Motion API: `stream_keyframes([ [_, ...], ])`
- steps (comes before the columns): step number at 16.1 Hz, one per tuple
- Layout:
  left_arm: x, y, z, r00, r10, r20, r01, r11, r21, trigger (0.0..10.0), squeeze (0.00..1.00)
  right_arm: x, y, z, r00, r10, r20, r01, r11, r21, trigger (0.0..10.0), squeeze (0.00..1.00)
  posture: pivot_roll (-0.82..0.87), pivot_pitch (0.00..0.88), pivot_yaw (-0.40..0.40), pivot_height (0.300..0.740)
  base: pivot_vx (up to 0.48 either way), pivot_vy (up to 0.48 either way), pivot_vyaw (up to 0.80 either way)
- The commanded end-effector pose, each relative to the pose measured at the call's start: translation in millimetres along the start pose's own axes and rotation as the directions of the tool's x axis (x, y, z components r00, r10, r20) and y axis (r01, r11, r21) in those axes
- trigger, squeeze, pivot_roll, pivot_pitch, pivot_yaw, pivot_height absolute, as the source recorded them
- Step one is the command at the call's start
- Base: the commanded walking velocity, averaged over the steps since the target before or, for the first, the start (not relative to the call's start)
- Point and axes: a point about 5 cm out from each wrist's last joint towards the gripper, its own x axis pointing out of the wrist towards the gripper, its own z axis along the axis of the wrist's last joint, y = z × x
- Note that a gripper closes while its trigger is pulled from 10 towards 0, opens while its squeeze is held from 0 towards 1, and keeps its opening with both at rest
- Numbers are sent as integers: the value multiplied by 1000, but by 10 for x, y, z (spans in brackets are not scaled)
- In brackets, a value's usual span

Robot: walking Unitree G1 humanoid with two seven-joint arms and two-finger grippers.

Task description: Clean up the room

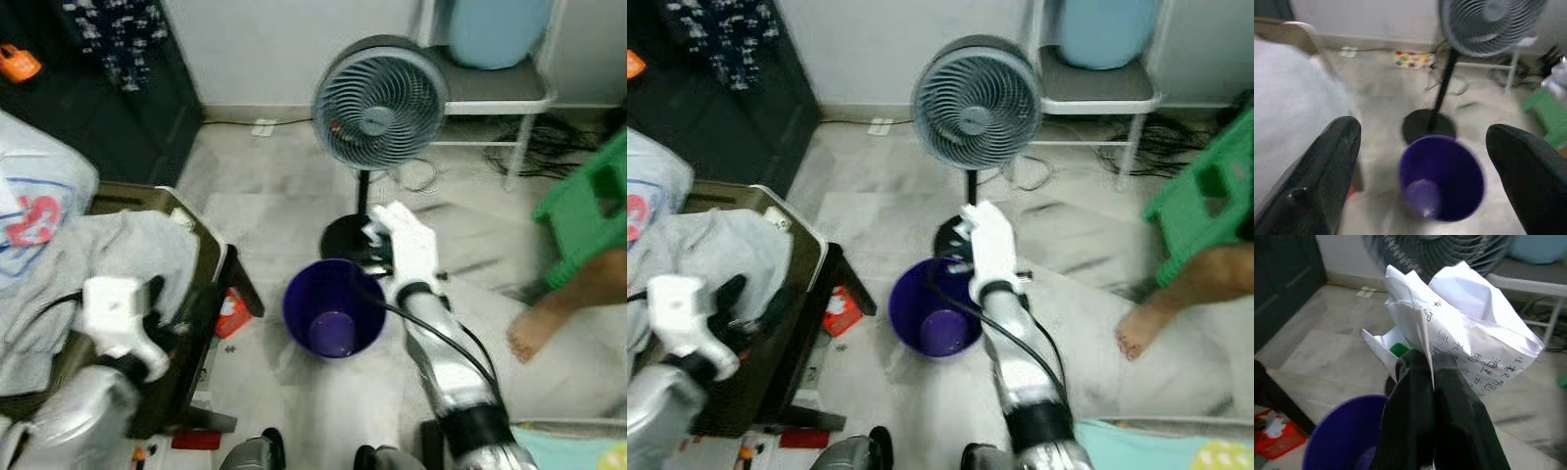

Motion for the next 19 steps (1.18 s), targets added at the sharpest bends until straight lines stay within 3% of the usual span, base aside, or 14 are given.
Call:
stream_keyframes([
  [1, 14, -19, -30, 1000, 21, -10, -21, 1000, -5, 10000, 0, -49, -6, 130, 999, 7, 42, -8, 1000, 17, 10000, 0, 13, 140, 50, 740, 0, 0, 0],
  [3, 179, -313, 0, 998, -40, 56, 45, 995, -89, 10000, 0, -287, -237, 190, 998, -30, 63, 31, 999, -9, 10000, 0, -39, 89, 39, 740, 0, 0, 0],
  [5, 233, -391, -15, 995, -68, 75, 74, 993, -87, 10000, 0, -347, -348, 145, 998, -42, 45, 44, 998, -46, 10000, 0, -53, 63, 35, 740, 0, 0, 0],
  [7, 270, -364, -21, 994, -53, 97, 62, 994, -92, 10000, 0, -383, -388, 142, 998, -42, 40, 44, 998, -48, 10000, 0, -70, 33, 34, 740, 0, 0, 0],
  [10, 354, -366, 25, 991, -50, 127, 61, 994, -86, 10000, 0, -341, -338, 220, 999, -6, 52, 9, 998, -55, 10000, 0, -68, 17, 27, 740, 184, 0, 0],
  [19, 403, -386, -14, 990, -80, 115, 89, 993, -73, 10000, 0, -350, -239, 247, 998, 25, 59, -22, 998, -50, 10000, 0, -79, 42, 49, 740, 300, 0, 160],
])
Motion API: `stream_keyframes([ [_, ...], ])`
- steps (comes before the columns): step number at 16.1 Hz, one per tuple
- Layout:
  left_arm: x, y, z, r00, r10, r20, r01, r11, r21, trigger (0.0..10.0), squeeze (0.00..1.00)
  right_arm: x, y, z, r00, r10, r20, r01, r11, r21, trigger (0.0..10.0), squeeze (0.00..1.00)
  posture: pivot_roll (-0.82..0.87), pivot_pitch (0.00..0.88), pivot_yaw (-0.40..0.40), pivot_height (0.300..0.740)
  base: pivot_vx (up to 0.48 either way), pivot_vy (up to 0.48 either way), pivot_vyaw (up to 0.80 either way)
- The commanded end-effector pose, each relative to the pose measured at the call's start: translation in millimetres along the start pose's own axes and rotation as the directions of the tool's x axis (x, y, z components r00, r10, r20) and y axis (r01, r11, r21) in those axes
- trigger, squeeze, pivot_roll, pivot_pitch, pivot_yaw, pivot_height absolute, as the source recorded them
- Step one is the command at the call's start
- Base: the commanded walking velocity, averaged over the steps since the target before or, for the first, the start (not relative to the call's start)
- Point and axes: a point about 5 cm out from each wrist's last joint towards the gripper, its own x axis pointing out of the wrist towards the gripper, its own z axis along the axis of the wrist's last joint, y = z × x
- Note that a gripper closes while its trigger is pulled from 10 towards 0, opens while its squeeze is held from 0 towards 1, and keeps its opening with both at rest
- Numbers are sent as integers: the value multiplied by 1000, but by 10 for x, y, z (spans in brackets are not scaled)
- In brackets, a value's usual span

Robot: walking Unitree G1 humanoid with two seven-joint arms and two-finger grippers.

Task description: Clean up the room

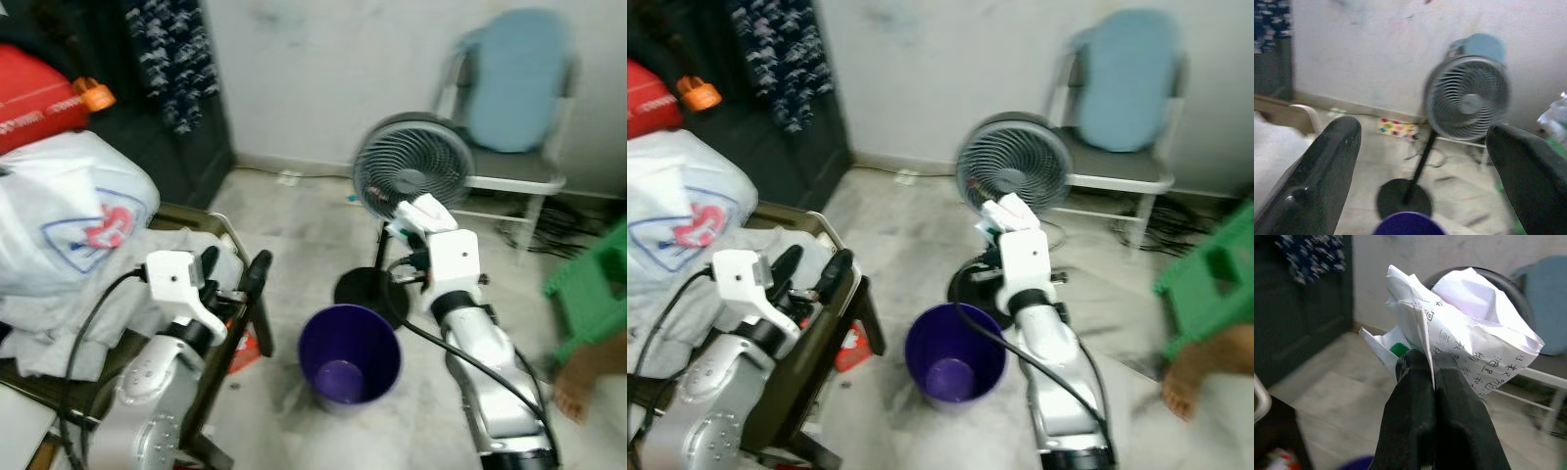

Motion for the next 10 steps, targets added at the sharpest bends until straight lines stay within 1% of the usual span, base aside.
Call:
stream_keyframes([
  [1, 43, -67, 5, 999, -35, 1, 35, 999, 0, 10000, 0, -32, -88, -15, 1000, -27, -9, 27, 1000, -10, 10000, 0, -79, 41, 48, 740, 0, 0, 0],
  [7, 36, -64, -7, 999, -34, -7, 34, 999, 14, 10000, 0, 4, -72, -57, 1000, -16, -24, 16, 1000, -20, 10000, 0, -66, 30, 34, 740, 0, 0, 0],
  [8, 31, -54, -11, 1000, -27, -11, 27, 999, 18, 10000, 0, 18, -57, -78, 999, -10, -34, 9, 1000, -19, 10000, 0, -59, 30, 32, 740, 0, 0, 0],
  [10, -37, 7, -25, 999, -33, -37, 35, 997, 66, 10000, 0, 78, 39, -161, 997, 16, -80, -14, 1000, 14, 10000, 0, -21, 43, 24, 740, 0, 0, 0],
])
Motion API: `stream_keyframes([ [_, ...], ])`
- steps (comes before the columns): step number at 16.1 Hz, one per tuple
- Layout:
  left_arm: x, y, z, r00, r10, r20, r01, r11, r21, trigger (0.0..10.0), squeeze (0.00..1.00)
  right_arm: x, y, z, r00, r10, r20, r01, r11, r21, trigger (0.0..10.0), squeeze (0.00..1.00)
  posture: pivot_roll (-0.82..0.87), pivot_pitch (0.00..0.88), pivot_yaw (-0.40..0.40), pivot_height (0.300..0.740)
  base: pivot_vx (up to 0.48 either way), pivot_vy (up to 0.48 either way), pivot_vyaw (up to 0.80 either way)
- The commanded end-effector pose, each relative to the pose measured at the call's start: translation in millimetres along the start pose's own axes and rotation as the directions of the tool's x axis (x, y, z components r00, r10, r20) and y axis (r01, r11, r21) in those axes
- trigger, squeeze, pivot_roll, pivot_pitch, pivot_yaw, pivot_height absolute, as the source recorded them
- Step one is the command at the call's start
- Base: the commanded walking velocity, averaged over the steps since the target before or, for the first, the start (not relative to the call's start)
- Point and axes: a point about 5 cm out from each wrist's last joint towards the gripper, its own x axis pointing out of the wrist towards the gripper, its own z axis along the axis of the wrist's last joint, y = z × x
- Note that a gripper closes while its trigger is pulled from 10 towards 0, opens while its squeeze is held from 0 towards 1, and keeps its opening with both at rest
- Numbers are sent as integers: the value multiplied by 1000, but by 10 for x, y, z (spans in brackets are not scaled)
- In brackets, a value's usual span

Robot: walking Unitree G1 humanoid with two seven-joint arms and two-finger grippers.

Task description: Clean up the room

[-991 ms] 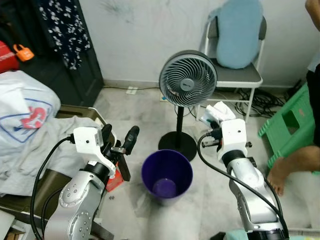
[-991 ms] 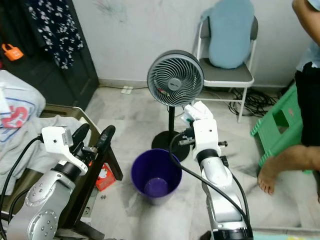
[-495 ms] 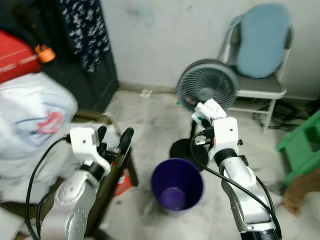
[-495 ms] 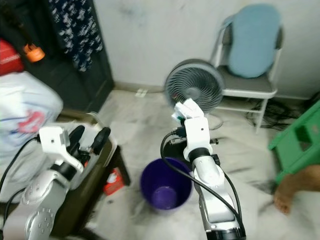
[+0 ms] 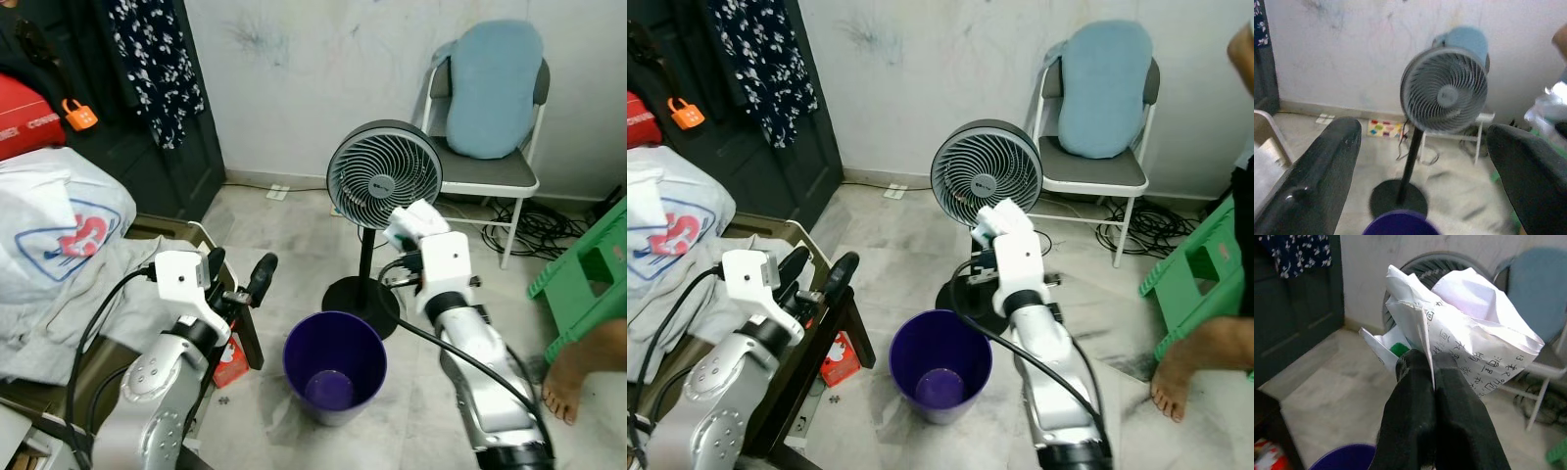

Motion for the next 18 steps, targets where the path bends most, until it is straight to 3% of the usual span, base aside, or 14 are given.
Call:
stream_keyframes([
  [1, -105, 74, 22, 1000, -21, -20, 22, 998, 50, 10000, 0, 79, 86, -26, 999, 21, -31, -20, 1000, 22, 10000, 0, -1, 54, 21, 740, 0, 0, 0],
  [2, -177, 119, 13, 998, -44, -44, 47, 997, 65, 10000, 0, 122, 120, -65, 998, 18, -58, -16, 999, 41, 10000, 0, 11, 62, 21, 740, 0, 0, 0],
  [3, -395, 235, -26, 986, -105, -132, 119, 988, 101, 10000, 0, 220, 208, -178, 991, 23, -135, -17, 999, 41, 10000, 0, 33, 79, 19, 740, 0, 0, 0],
  [5, -719, 474, -56, 968, -87, -234, 121, 984, 133, 10000, 0, 324, 320, -238, 983, 50, -178, -47, 999, 22, 10000, 0, 77, 123, 28, 740, 0, 0, 0],
  [8, -993, 643, 30, 946, -79, -315, 136, 977, 162, 10000, 0, 473, 481, -278, 972, 98, -215, -104, 994, -16, 10000, 0, 128, 170, 40, 740, 0, 0, 0],
  [11, -1123, 570, 87, 919, -139, -368, 203, 969, 141, 10000, 0, 580, 601, -330, 961, 112, -253, -129, 990, -53, 10000, 0, 157, 212, 53, 740, 0, 0, 0],
  [13, -1185, 529, 58, 906, -161, -390, 221, 969, 113, 10000, 0, 607, 623, -344, 964, 109, -241, -149, 976, -156, 10000, 0, 162, 231, 66, 740, 0, 0, 0],
  [15, -1198, 514, 51, 900, -168, -402, 224, 970, 98, 10000, 0, 634, 504, -382, 964, 30, -263, -86, 975, -204, 10000, 0, 162, 240, 72, 740, 0, 0, 0],
  [18, -1199, 494, 81, 897, -177, -406, 232, 968, 91, 10000, 0, 649, 272, -423, 957, -93, -274, 36, 978, -206, 10000, 0, 163, 256, 85, 740, 0, 0, 0],
])
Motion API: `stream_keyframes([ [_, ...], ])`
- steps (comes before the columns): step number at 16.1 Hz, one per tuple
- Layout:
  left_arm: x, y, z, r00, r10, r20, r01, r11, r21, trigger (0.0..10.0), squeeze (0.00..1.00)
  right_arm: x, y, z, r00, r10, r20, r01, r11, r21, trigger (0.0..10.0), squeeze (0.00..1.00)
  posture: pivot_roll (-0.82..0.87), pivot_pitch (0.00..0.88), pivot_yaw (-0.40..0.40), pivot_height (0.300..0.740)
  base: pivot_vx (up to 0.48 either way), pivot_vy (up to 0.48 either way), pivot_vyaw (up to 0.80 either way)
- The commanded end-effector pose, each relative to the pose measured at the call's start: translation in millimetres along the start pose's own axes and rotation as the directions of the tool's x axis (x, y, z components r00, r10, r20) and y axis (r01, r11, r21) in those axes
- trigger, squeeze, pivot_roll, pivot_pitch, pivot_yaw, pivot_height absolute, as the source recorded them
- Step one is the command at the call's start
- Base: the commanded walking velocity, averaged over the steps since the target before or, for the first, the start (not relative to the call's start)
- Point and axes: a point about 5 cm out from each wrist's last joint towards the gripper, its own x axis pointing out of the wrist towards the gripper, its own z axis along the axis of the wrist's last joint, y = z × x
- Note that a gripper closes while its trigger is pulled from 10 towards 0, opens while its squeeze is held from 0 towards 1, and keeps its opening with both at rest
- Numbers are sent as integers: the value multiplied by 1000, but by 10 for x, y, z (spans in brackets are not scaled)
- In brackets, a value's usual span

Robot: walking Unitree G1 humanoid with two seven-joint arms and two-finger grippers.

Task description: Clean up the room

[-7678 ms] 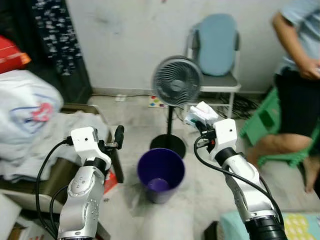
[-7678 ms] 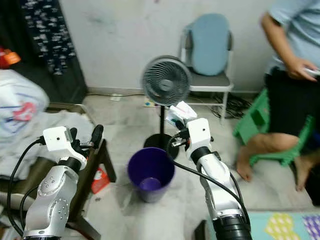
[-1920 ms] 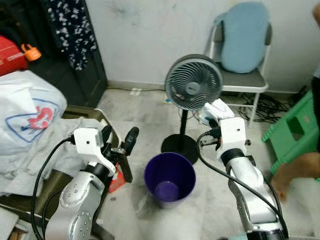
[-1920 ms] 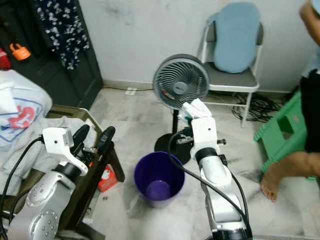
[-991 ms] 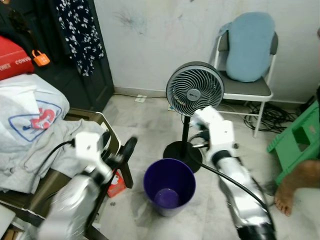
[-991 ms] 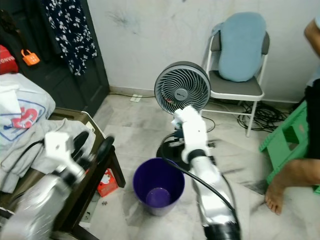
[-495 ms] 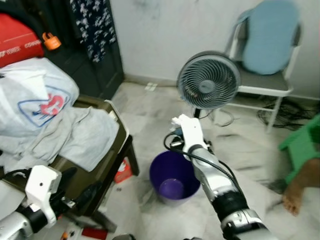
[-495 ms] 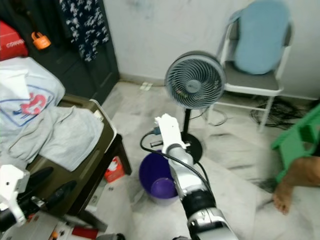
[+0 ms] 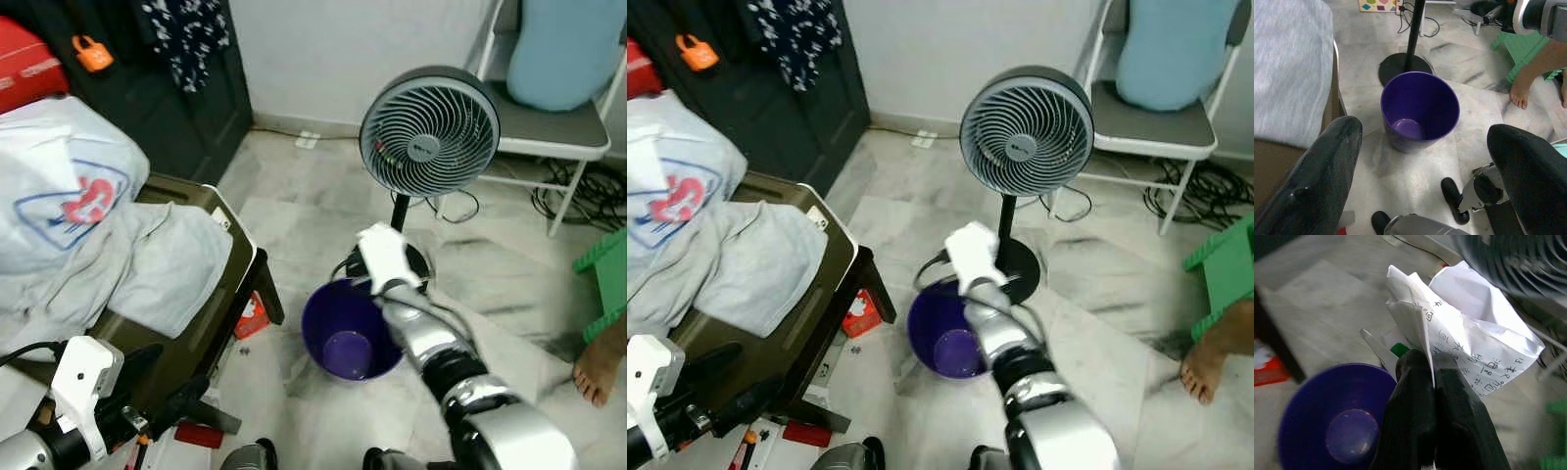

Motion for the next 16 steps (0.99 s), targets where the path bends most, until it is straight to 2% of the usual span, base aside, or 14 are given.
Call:
stream_keyframes([
  [1, -24, -22, 16, 1000, -10, -13, 10, 1000, 6, 10000, 0, -14, 10, -124, 998, -23, -51, 24, 1000, 5, 10000, 0, 165, 261, 88, 740, 0, 0, 0],
  [3, -25, -30, 16, 1000, -13, -16, 13, 1000, 4, 10000, 0, -9, -37, -142, 997, -61, -49, 60, 998, -27, 10000, 0, 166, 264, 91, 740, 0, 0, 0],
  [5, -15, -27, 24, 1000, -12, -15, 12, 1000, 4, 10000, 0, -14, -91, -206, 994, -83, -67, 82, 997, -7, 10000, 0, 165, 265, 92, 740, 0, 0, 0],
  [9, 17, -20, 25, 1000, -7, -13, 7, 1000, 6, 10000, 0, -16, -26, -195, 997, -50, -62, 51, 998, 24, 10000, 0, 162, 265, 95, 740, 0, 0, 0],
  [10, 22, -26, 23, 1000, -7, -12, 7, 1000, 9, 10000, 0, -26, 34, -223, 995, -28, -93, 33, 998, 56, 10000, 0, 167, 265, 97, 740, 0, 0, 0],
  [16, -57, -22, 23, 1000, 11, -26, -11, 1000, 13, 10000, 0, -83, 18, -473, 978, -44, -204, 68, 991, 113, 10000, 0, 197, 279, 114, 740, 0, 0, 0],
])
